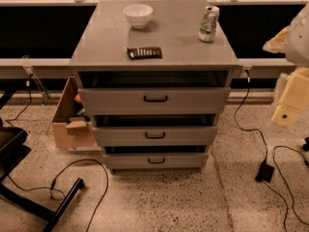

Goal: Open top drawer

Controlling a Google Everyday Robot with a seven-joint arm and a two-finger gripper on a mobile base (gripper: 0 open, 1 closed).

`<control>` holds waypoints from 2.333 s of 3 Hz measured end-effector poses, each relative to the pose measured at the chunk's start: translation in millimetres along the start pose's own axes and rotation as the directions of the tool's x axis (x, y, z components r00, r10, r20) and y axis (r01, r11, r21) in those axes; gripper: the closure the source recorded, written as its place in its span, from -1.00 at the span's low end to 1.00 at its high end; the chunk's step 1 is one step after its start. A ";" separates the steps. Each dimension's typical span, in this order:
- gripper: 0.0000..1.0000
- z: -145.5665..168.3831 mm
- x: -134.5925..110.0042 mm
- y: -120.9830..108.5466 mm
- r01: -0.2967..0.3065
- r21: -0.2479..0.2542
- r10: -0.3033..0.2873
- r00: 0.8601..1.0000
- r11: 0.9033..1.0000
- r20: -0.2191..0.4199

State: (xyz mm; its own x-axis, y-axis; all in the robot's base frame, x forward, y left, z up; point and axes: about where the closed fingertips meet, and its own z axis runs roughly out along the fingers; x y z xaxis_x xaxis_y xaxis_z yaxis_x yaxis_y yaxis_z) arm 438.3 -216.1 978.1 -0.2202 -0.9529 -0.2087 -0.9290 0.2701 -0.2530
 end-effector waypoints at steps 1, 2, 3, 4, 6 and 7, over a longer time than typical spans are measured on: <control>-1.00 0.0 0.0 0.0 0.000 0.000 0.000 1.000 1.000 0.000; -1.00 15.7 -6.6 4.7 0.016 -0.013 -0.016 1.000 1.000 -0.009; -1.00 91.3 -23.7 23.9 0.074 -0.049 -0.073 0.997 0.996 0.025; -1.00 160.2 -29.5 31.9 0.116 -0.028 -0.116 0.993 0.993 0.005; -1.00 275.7 -53.7 -74.9 0.201 0.186 -0.182 0.977 0.962 -0.115; -1.00 281.1 -52.8 -76.4 0.197 0.183 -0.179 0.978 0.963 -0.110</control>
Offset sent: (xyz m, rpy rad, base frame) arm 0.0046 0.0239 -0.0436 -0.0270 0.0534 0.0422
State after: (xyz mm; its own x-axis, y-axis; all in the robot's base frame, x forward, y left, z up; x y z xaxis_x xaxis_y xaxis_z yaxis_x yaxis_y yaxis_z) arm 604.6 -147.6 743.0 -0.0817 -0.9952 -0.0544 -0.8839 0.0976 -0.4574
